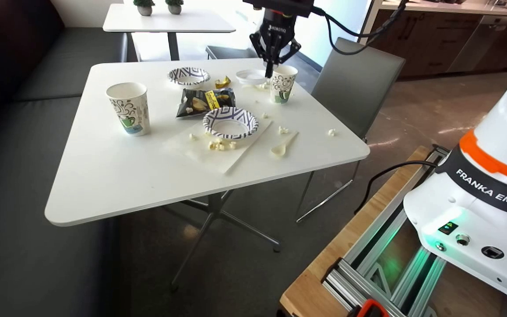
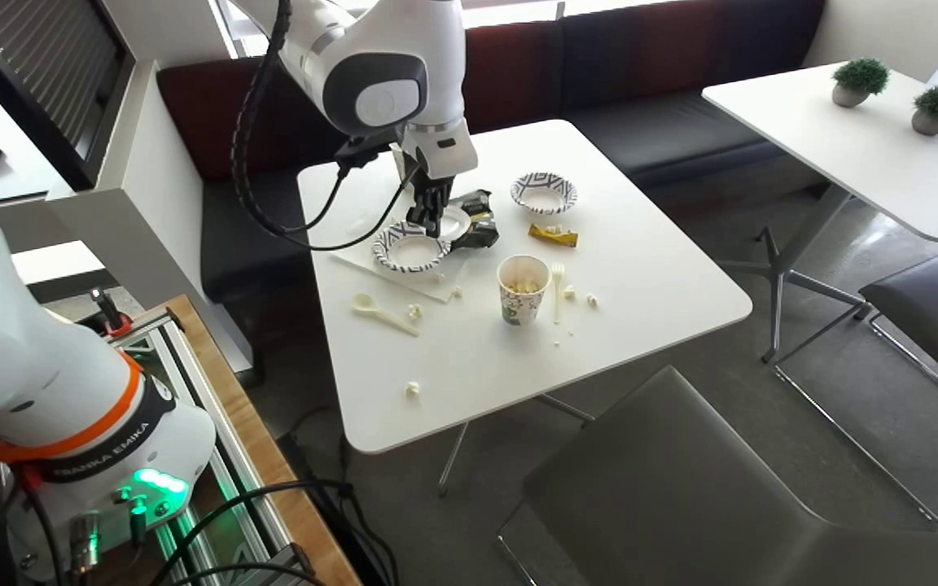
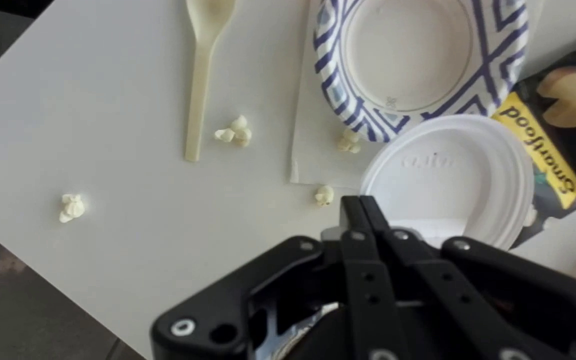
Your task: Move the cup lid to the right
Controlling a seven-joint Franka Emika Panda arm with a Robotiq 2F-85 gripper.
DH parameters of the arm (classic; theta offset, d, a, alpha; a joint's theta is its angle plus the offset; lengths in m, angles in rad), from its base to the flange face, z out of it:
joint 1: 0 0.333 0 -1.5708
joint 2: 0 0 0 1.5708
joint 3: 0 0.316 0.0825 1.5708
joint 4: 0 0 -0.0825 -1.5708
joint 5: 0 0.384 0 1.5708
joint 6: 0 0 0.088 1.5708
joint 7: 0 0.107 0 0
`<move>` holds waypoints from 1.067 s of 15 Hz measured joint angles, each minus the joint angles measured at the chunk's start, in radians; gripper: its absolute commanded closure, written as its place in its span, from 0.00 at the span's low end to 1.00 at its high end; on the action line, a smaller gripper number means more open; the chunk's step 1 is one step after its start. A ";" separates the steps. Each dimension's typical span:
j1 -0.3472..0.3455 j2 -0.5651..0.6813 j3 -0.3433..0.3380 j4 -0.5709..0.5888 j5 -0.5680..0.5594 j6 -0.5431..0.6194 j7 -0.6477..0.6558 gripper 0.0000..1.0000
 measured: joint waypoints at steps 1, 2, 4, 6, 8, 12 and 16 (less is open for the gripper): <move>-0.010 0.005 -0.003 -0.018 -0.024 0.012 0.009 1.00; -0.020 0.005 -0.008 -0.033 -0.065 0.018 0.028 1.00; -0.036 -0.007 -0.019 -0.052 -0.181 0.018 0.098 1.00; -0.050 -0.020 -0.023 -0.060 -0.279 0.018 0.156 1.00; -0.063 -0.020 -0.024 -0.065 -0.312 0.018 0.169 1.00; -0.086 0.011 -0.033 -0.096 -0.316 0.079 0.169 1.00; -0.097 0.062 -0.055 -0.132 -0.316 0.184 0.166 1.00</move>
